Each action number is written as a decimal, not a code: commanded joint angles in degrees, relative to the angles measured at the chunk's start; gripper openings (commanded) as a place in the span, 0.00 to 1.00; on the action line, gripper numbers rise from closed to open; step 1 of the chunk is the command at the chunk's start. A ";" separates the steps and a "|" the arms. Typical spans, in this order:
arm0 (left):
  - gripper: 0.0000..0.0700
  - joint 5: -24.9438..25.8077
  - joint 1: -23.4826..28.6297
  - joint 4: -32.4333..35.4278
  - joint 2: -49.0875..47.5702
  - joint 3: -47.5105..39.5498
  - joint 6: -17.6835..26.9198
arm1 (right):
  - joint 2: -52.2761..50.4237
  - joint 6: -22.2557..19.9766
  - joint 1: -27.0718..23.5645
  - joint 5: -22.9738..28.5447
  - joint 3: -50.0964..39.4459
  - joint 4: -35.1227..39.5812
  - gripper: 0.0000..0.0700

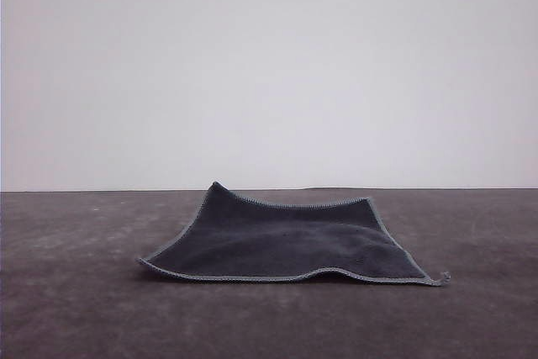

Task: Fold clothes

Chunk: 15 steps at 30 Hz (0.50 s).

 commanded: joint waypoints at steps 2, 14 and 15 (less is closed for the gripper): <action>0.01 0.23 -4.02 2.47 1.37 1.28 5.04 | 1.35 -1.08 1.78 -0.94 1.16 2.55 0.01; 0.39 0.22 -9.09 4.30 2.47 1.28 9.92 | 2.19 -3.07 5.72 -2.18 1.16 4.39 0.21; 0.55 0.22 -9.09 4.29 2.47 1.28 9.53 | 2.19 -3.07 5.72 -2.18 1.16 4.38 0.35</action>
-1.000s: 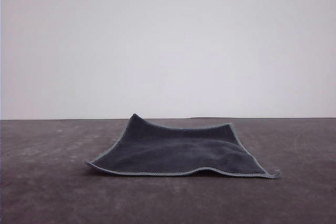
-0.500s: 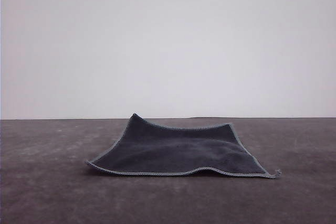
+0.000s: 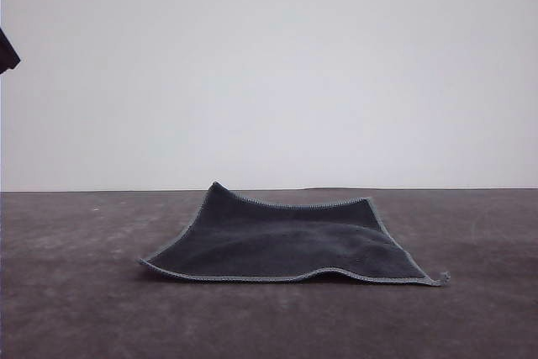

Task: Fold clothes

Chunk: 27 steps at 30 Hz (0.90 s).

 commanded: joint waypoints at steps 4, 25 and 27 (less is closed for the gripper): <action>0.74 0.11 -0.20 0.63 0.31 1.07 -1.46 | 0.22 -0.55 0.22 -0.15 1.05 0.55 0.59; 0.61 3.21 0.00 2.32 15.91 5.28 -9.71 | 14.30 9.74 0.02 -7.60 1.62 4.99 0.59; 0.61 4.06 0.00 3.34 19.99 6.60 -9.41 | 18.16 10.09 0.00 -9.26 1.87 7.63 0.59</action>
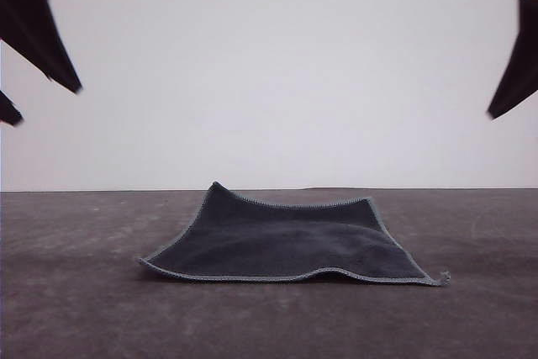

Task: Fold clothes

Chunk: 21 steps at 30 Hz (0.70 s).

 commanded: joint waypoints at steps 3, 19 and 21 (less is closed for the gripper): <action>0.61 2.89 -0.13 3.75 7.81 3.04 0.21 | 7.84 2.09 0.07 -3.09 1.48 6.33 0.59; 0.61 6.52 -0.07 16.24 39.06 19.87 2.36 | 40.64 2.39 -1.35 -9.21 17.87 16.10 0.59; 0.62 6.54 -0.07 16.24 42.90 23.12 2.78 | 43.17 2.39 -1.61 -9.47 19.84 16.12 0.59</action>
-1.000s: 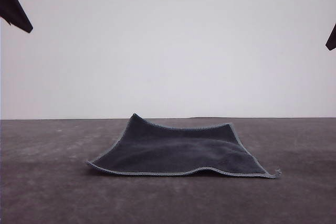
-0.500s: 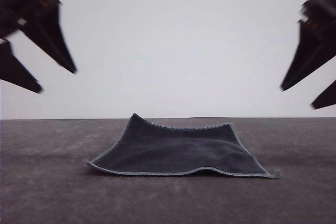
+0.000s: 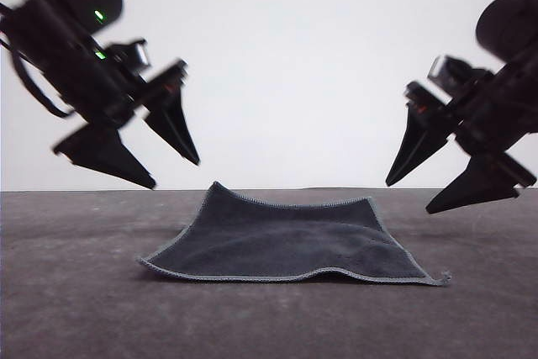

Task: Fold clothes

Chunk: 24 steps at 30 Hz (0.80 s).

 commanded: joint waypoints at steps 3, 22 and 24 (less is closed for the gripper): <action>0.62 0.62 -0.09 0.41 7.80 7.09 2.31 | 4.16 -0.15 -0.72 -1.48 3.30 0.54 0.59; 0.62 5.68 -1.92 -0.65 22.10 20.76 2.76 | 11.96 -0.14 -1.88 -5.79 9.48 3.76 0.59; 0.62 5.66 -1.92 -1.22 22.09 20.76 2.78 | 13.99 0.03 -1.88 -6.46 11.38 3.78 0.59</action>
